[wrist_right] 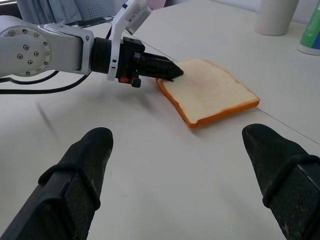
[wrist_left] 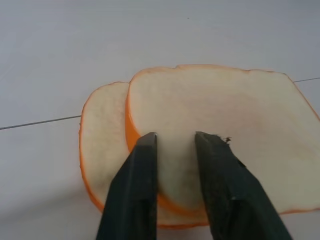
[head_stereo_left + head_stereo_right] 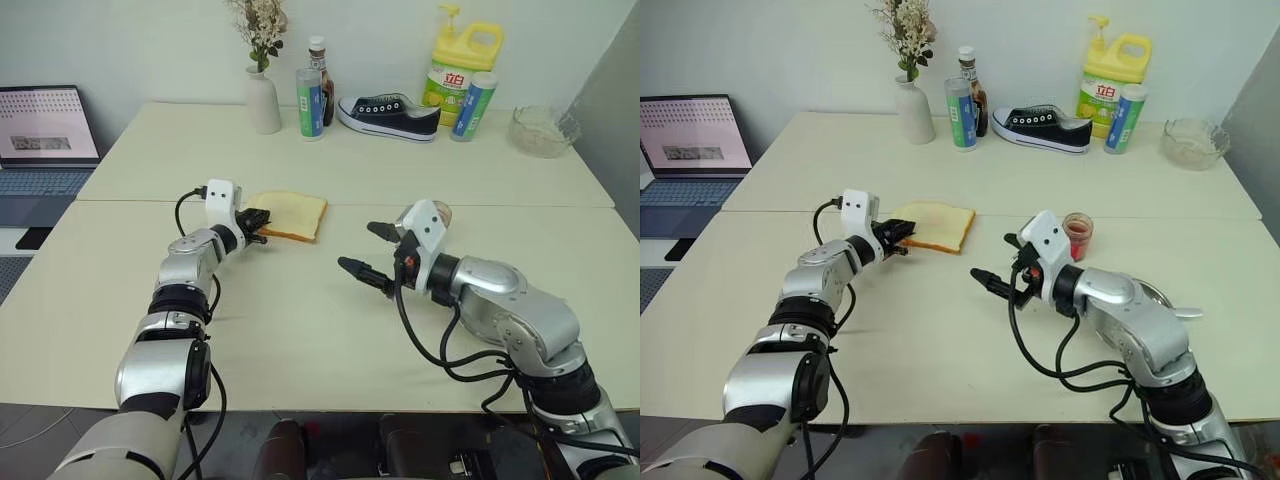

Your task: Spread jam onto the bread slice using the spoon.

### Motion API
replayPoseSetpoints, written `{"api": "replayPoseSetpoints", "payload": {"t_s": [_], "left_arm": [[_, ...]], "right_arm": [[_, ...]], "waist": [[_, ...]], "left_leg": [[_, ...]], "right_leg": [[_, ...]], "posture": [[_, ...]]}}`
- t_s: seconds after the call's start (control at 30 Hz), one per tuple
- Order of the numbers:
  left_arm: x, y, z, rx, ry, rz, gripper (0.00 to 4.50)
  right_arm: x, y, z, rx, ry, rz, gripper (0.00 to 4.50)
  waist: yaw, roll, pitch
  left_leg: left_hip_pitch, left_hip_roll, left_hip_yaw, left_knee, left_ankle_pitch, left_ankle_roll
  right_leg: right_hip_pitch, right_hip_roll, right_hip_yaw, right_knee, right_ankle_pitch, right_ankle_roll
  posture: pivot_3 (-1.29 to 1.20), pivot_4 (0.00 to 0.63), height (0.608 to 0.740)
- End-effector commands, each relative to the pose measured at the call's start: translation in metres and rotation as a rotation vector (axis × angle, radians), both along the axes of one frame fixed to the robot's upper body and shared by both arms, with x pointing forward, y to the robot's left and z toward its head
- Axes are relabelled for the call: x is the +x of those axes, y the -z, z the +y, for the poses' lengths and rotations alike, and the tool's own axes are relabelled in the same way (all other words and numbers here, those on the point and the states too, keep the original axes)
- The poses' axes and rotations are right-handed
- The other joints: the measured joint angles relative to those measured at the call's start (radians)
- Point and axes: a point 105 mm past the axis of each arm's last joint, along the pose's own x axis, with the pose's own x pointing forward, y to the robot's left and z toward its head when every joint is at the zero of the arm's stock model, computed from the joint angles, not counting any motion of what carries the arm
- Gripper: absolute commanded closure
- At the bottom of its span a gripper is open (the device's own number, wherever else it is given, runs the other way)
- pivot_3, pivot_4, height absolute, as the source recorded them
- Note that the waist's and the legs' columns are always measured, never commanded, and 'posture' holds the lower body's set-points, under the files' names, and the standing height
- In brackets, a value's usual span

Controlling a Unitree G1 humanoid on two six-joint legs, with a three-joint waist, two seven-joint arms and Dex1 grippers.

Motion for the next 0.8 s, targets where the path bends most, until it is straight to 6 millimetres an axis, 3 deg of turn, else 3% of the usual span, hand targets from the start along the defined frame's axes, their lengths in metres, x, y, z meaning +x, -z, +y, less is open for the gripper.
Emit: {"api": "replayPoseSetpoints", "payload": {"t_s": [0.03,0.2,0.4,0.53,0.63,0.8], "left_arm": [[0.005,-0.013,-0.011,-0.002,0.032,-0.039,4.49],[0.007,-0.027,-0.009,-0.005,0.024,-0.084,4.49],[0.003,-0.069,-0.011,0.036,0.098,-0.204,4.49],[0.004,-0.077,-0.005,0.041,0.043,-0.232,4.49],[0.006,-0.075,0.001,0.014,-0.002,-0.224,3.94],[0.005,-0.054,0.010,-0.097,-0.092,-0.136,2.40]], "right_arm": [[-0.001,-0.017,-0.003,0.021,0.014,-0.069,0.00],[0.000,-0.017,-0.004,0.019,0.021,-0.071,0.00],[0.001,-0.018,-0.007,0.026,0.033,-0.074,0.00],[0.002,-0.017,-0.009,0.025,0.038,-0.075,0.00],[0.003,-0.017,-0.010,0.023,0.042,-0.076,0.00],[0.001,-0.017,-0.011,0.028,0.047,-0.074,0.00]], "waist": [[0.000,0.000,0.000],[-0.001,0.000,0.000],[-0.007,0.000,0.000],[-0.007,0.000,0.000],[-0.006,0.000,0.000],[-0.007,0.000,0.000]], "left_leg": [[0.000,0.000,0.000,0.000,0.000,0.000],[0.000,0.000,0.000,0.000,0.000,0.000],[0.000,0.001,0.000,-0.001,0.000,0.000],[0.001,0.001,0.000,-0.001,0.000,0.000],[0.000,0.001,0.000,-0.001,0.000,0.000],[0.000,0.001,0.000,-0.001,0.000,0.000]], "right_leg": [[0.000,0.000,0.000,0.000,0.000,0.000],[0.000,0.000,0.000,0.000,0.000,0.000],[-0.001,0.001,0.000,0.000,0.000,0.000],[-0.001,0.001,0.000,0.000,0.000,0.000],[-0.001,0.001,0.001,0.000,0.000,0.000],[-0.001,0.001,0.001,0.000,0.000,0.000]], "posture": [[0.00,0.150,0.740],[0.00,0.150,0.740],[0.00,0.150,0.740],[0.00,0.150,0.740],[0.00,0.150,0.740],[0.00,0.150,0.740]]}}
